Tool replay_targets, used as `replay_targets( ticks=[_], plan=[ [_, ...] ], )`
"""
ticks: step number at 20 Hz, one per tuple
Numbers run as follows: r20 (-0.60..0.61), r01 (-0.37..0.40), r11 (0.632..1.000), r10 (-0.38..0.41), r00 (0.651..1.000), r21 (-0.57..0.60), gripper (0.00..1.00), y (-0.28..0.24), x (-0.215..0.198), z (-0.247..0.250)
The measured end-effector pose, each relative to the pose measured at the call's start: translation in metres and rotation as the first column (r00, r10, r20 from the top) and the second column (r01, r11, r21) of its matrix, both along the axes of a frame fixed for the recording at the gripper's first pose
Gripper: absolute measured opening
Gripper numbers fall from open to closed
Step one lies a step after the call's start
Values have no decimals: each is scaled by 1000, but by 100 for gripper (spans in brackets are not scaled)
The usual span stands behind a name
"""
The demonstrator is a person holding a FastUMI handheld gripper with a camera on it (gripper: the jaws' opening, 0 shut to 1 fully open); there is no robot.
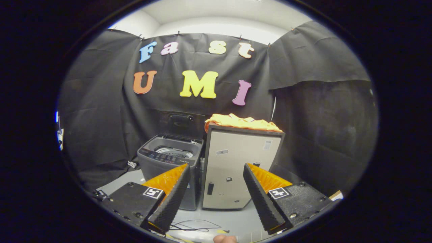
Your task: Put the clothes into the washing machine and then close the washing machine lid.
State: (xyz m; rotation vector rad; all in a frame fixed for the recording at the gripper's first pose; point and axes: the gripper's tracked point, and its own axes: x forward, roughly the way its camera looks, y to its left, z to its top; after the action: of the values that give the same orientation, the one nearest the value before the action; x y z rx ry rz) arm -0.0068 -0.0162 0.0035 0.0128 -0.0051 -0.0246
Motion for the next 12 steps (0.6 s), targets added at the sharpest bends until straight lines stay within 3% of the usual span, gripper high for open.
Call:
replay_targets(
  ticks=[12],
  plan=[
    [6,10,1000,-10,1000,-13,98,-8,21,19]
  ],
)
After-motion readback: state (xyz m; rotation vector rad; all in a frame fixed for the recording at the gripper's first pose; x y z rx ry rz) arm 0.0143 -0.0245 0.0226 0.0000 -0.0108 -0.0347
